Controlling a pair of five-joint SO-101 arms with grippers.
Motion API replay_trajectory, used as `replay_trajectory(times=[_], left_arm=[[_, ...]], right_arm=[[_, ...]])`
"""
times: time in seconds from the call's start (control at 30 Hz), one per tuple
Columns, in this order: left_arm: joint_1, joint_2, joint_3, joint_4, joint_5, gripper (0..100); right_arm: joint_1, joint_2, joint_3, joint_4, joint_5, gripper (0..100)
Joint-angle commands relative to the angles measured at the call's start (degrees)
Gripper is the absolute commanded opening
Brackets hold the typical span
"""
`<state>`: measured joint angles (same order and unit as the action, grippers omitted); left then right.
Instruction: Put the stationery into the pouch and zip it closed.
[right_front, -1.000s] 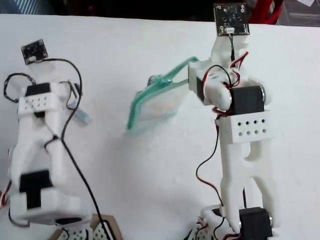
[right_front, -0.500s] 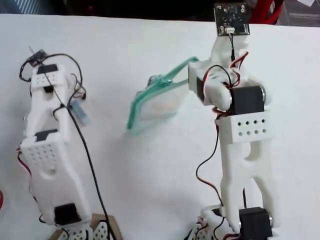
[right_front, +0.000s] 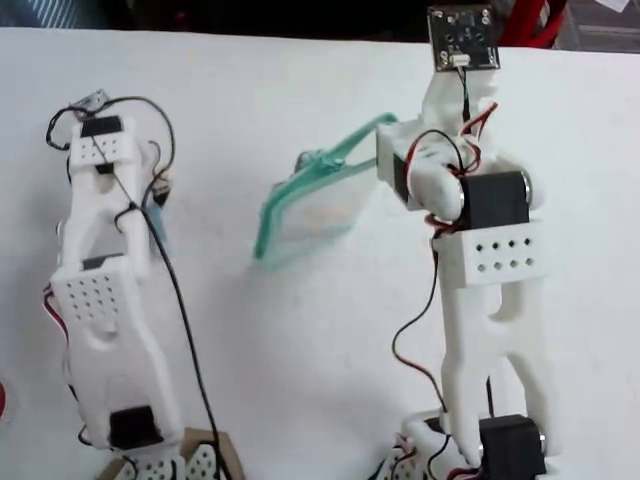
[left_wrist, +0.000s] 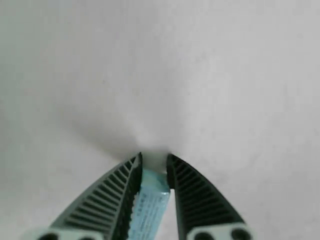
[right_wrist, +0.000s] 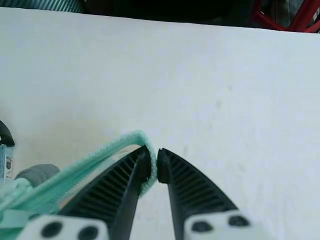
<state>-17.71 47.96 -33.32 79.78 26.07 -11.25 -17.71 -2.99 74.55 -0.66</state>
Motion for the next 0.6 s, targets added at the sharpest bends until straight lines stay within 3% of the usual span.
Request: replay_trajectory(times=[0.0,0.3,0.57], left_arm=[[1.0,-2.4,-4.0,3.9,-0.9,2],[7.9,-19.3,-29.9,22.4,-3.7,2],[21.9,-42.9,-40.1,22.7,-3.6,2]], right_arm=[[0.1,0.7,0.4,0.0,0.0,1.9],[0.1,0.7,0.4,0.0,-0.1,1.9],[0.1,0.7,0.4,0.0,-0.2,1.9]])
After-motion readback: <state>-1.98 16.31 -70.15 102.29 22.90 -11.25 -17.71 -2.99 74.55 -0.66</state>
